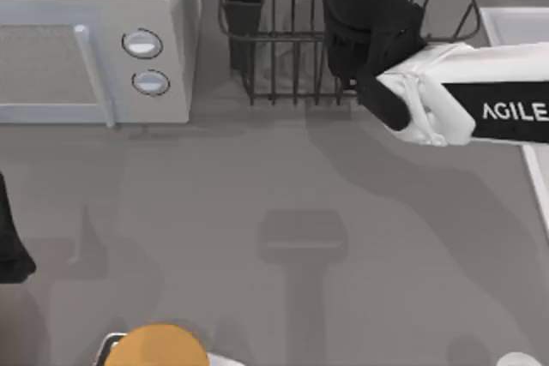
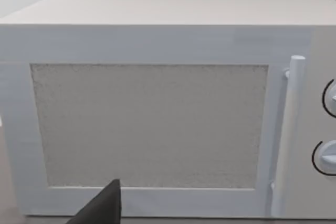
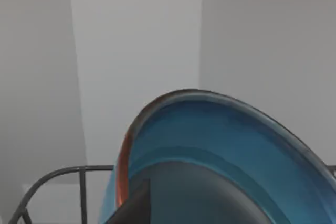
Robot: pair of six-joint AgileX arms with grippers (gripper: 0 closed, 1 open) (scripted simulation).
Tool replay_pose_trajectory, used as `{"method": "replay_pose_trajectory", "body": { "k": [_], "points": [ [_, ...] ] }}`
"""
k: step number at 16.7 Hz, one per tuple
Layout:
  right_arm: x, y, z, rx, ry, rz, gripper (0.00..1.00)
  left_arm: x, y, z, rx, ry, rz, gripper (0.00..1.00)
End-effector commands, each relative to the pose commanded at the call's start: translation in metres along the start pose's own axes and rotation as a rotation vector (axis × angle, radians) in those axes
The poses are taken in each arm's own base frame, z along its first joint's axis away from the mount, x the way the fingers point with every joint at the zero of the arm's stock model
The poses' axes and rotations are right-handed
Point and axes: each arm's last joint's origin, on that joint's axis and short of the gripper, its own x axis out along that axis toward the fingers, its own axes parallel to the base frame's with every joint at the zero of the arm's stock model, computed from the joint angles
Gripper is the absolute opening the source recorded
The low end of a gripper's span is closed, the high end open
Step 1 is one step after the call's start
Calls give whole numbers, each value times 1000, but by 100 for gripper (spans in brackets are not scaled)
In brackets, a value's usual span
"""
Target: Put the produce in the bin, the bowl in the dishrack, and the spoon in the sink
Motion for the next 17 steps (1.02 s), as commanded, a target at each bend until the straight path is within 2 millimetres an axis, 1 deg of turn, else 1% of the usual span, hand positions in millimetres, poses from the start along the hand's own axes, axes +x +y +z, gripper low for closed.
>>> {"method": "replay_pose_trajectory", "body": {
  "k": [8, 9, 12, 15, 17],
  "points": [
    [-1, 1, 0, 0, 0, 2, 100, 0, 0, 0, 0, 0, 0, 100],
    [-1, -2, 0, -7, 5, -1, 100, 0, 0, 0, 0, 0, 0, 100],
    [-6, -22, 6, -37, 30, -11, 100, 0, 0, 0, 0, 0, 0, 100],
    [-20, -53, 31, -36, 26, -6, 100, 0, 0, 0, 0, 0, 0, 100],
    [-38, -81, 51, -29, 17, -3, 100, 0, 0, 0, 0, 0, 0, 100]
  ]
}}
